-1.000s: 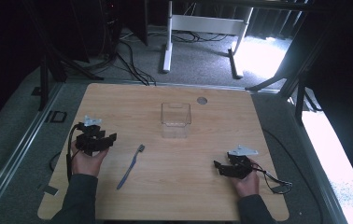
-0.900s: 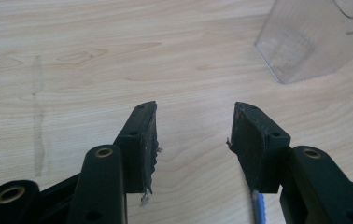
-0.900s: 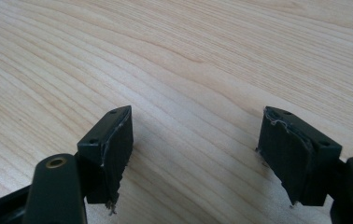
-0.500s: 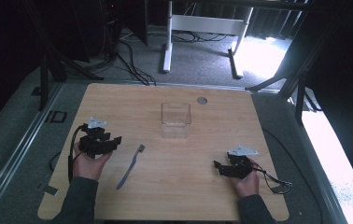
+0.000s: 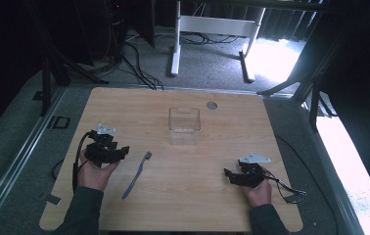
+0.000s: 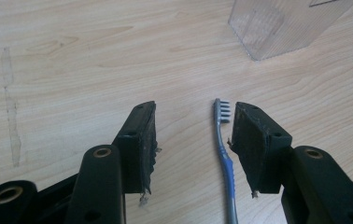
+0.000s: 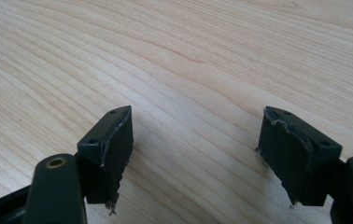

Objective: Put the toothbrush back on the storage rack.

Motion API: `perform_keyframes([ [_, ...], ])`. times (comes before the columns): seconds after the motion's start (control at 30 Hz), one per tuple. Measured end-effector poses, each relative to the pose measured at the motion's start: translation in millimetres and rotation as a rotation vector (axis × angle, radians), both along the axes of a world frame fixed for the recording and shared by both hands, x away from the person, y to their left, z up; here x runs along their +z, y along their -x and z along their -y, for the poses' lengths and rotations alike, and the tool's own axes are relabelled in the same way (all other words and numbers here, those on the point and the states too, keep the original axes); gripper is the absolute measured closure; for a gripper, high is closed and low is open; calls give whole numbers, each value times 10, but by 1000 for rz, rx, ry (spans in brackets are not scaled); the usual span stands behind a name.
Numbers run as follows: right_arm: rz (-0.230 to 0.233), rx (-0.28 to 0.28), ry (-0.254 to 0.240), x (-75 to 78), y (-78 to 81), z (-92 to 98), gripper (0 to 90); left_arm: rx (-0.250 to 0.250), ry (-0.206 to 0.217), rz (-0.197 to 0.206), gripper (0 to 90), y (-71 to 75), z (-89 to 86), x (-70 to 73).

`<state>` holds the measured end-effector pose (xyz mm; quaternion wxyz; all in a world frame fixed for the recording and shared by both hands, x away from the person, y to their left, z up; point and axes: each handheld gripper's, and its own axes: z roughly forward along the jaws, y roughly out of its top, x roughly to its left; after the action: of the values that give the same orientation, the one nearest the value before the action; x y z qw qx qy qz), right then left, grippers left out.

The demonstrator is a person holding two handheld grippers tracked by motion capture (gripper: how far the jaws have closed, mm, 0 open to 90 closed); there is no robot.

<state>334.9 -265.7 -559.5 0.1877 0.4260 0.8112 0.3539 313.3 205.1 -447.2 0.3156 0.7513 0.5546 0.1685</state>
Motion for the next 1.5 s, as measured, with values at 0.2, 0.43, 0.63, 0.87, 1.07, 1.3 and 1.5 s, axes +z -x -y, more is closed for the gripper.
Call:
perform_keyframes([
  [0.2, -1, 0, 0, 0, 0, 0, 262, -12, -4, -8, 500, 20, 6, 13],
  [0.43, 0, 0, 0, 0, 0, 0, 262, -28, -10, -12, 499, 42, 52, 32],
  [0.63, 0, 0, 0, 0, 0, 0, 262, -52, -11, -29, 495, 42, 94, 20],
  [0.87, 0, 0, 0, 0, 0, 0, 262, -62, -1, -30, 485, 38, 130, 17],
  [1.07, 0, 0, 0, 0, 0, 0, 262, -71, -1, -35, 485, 30, 156, 16],
  [1.3, 0, 0, 0, 0, 0, 0, 262, -113, 4, -55, 506, 18, 213, 1],
  [1.5, 0, 0, 1, 0, 0, 0, 262, -138, 9, -71, 503, 6, 262, -18],
])
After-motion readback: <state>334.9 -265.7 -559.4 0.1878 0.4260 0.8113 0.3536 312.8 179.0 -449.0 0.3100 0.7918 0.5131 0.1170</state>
